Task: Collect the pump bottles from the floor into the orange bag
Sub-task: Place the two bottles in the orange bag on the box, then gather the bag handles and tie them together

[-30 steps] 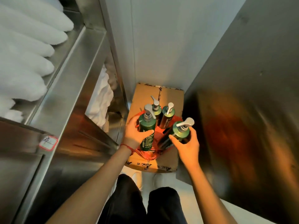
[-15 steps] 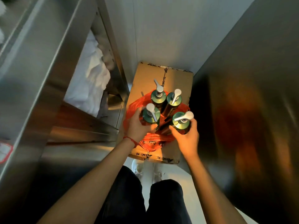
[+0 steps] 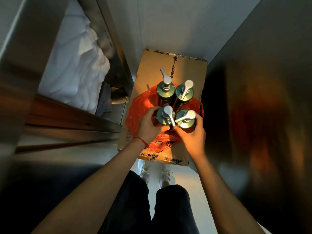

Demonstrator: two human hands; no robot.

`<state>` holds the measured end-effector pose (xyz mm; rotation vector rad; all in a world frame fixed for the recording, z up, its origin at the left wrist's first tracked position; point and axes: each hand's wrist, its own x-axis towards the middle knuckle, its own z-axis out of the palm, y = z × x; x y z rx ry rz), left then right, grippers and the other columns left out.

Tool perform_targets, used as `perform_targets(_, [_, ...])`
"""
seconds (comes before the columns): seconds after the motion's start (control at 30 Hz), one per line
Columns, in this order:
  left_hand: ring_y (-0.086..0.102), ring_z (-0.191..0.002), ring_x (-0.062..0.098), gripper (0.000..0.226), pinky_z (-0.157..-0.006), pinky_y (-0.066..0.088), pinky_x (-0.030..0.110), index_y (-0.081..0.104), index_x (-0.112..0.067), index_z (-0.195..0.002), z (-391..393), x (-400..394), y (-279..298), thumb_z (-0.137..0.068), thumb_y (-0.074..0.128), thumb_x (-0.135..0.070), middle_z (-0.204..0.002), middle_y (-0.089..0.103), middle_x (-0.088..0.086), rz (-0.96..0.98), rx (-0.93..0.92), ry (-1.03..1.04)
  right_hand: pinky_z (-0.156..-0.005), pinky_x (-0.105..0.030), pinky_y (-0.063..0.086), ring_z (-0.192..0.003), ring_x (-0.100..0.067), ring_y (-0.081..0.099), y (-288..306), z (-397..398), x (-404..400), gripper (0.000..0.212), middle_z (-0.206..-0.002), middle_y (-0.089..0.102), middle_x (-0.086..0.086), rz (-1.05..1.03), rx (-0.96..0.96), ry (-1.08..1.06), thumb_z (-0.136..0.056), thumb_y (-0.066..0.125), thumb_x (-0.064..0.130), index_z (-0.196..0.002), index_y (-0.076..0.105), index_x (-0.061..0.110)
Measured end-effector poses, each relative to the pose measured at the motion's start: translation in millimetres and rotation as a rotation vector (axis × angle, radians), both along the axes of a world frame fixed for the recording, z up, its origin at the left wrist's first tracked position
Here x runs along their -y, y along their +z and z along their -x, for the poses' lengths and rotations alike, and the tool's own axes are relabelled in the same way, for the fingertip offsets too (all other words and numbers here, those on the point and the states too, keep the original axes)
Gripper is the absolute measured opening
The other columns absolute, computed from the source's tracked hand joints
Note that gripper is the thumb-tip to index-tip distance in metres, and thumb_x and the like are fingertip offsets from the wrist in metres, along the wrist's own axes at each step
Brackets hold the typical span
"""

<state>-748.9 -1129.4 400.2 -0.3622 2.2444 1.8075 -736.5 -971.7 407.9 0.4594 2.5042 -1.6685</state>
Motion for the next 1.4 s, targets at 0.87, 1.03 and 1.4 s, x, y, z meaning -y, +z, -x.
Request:
perform_targets(0.87, [0.051, -0.108, 0.012, 0.069, -0.081, 0.042, 0.004, 0.046, -0.013, -0.125, -15, 9, 7, -0.064, 0.076, 0.0, -0.115, 0.055, 0.001, -0.01, -0.01, 0.014, -0.103, -0.035, 0.042, -0.119, -0.008, 0.049, 2, -13, -7, 0.073, -0.124, 0.052, 0.011, 0.042, 0.021, 0.111, -0.064, 0.081, 0.02, -0.126, 0.044, 0.031])
perform_targets(1.03, [0.049, -0.113, 0.013, 0.074, -0.081, 0.046, 0.007, 0.044, -0.012, -0.129, -25, 21, 9, -0.064, 0.074, 0.005, -0.122, 0.053, 0.004, -0.055, 0.061, 0.085, -0.105, -0.034, 0.038, -0.125, -0.015, 0.045, 3, -20, -23, 0.077, -0.137, 0.048, -0.004, -0.009, 0.071, 0.088, -0.066, 0.08, 0.015, -0.133, 0.041, 0.021])
perform_targets(1.4, [0.054, -0.102, 0.015, 0.037, -0.08, 0.044, 0.02, 0.053, -0.004, -0.119, 2, 70, -2, -0.083, 0.059, -0.004, -0.119, 0.058, 0.014, -0.019, 0.167, 0.496, -0.087, -0.017, 0.039, -0.109, -0.011, 0.052, -13, 5, -48, 0.04, -0.116, 0.056, 0.0, 0.026, 0.061, -0.176, -0.085, 0.061, 0.01, -0.124, 0.052, 0.011])
